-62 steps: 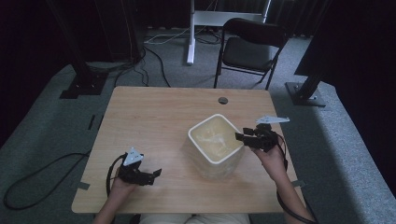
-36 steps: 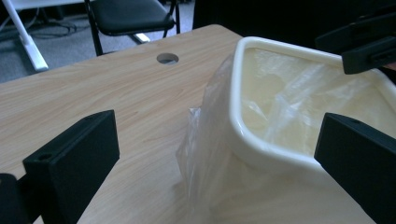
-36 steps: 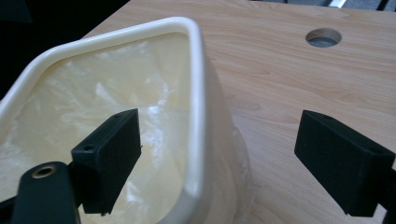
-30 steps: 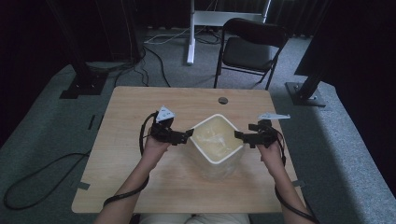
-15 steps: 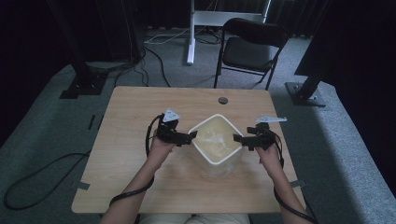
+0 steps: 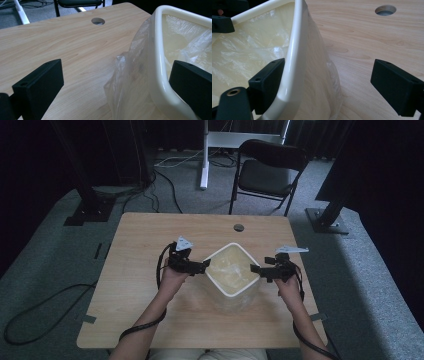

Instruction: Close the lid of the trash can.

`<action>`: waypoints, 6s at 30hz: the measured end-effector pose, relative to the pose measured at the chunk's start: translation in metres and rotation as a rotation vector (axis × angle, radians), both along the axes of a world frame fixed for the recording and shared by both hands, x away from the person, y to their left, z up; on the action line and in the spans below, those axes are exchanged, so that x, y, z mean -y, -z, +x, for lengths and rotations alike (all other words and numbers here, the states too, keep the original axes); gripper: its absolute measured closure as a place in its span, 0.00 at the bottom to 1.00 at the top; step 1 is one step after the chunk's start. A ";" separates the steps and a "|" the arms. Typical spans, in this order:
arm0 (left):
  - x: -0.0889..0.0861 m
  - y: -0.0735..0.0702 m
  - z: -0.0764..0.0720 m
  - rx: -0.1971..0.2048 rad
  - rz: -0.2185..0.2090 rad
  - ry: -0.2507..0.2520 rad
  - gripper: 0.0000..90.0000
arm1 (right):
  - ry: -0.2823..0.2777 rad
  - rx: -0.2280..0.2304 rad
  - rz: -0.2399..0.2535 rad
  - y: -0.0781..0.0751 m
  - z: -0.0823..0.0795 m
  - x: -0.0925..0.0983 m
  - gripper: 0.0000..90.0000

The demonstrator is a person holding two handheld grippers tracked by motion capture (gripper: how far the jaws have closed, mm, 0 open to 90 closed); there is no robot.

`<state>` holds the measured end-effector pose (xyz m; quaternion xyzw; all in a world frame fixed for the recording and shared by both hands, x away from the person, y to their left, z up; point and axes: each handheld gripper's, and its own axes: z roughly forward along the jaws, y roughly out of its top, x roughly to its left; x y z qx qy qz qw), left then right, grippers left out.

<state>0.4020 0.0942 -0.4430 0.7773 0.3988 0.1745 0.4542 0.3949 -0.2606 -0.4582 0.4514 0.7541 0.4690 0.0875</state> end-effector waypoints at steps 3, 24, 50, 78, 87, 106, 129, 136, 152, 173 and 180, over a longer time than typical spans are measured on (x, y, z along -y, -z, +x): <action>0.002 -0.003 -0.005 0.018 0.006 -0.012 0.00 | -0.010 0.019 -0.002 -0.003 -0.003 -0.003 0.16; -0.038 0.006 -0.046 0.070 -0.102 -0.106 0.00 | 0.067 0.054 0.091 -0.020 0.024 0.009 0.14; -0.016 0.053 -0.044 0.024 -0.027 -0.041 0.00 | 0.059 -0.135 0.178 0.043 0.017 0.028 0.14; -0.047 0.073 -0.032 0.008 0.012 -0.086 0.00 | -0.061 -0.107 0.158 0.044 -0.009 -0.020 0.14; -0.050 0.074 -0.018 -0.006 0.008 -0.110 0.00 | -0.047 -0.110 0.152 0.041 0.004 -0.025 0.14; -0.076 0.065 -0.034 0.071 -0.067 -0.138 0.00 | 0.087 0.061 0.056 0.034 0.000 -0.014 0.14; -0.087 0.066 -0.057 0.169 -0.048 -0.106 0.00 | 0.107 0.248 0.051 0.037 -0.017 -0.013 0.15; -0.103 0.070 -0.069 0.159 -0.043 -0.114 0.00 | 0.096 0.246 0.028 0.040 -0.024 -0.007 0.15; -0.126 0.078 -0.091 0.135 -0.025 -0.138 0.00 | 0.146 0.239 0.026 0.047 -0.047 0.015 0.15; -0.183 0.080 -0.138 0.160 -0.021 -0.273 0.00 | 0.257 0.233 0.019 0.061 -0.089 0.059 0.15; -0.203 0.083 -0.151 0.148 -0.018 -0.320 0.00 | 0.267 0.223 -0.005 0.065 -0.101 0.066 0.15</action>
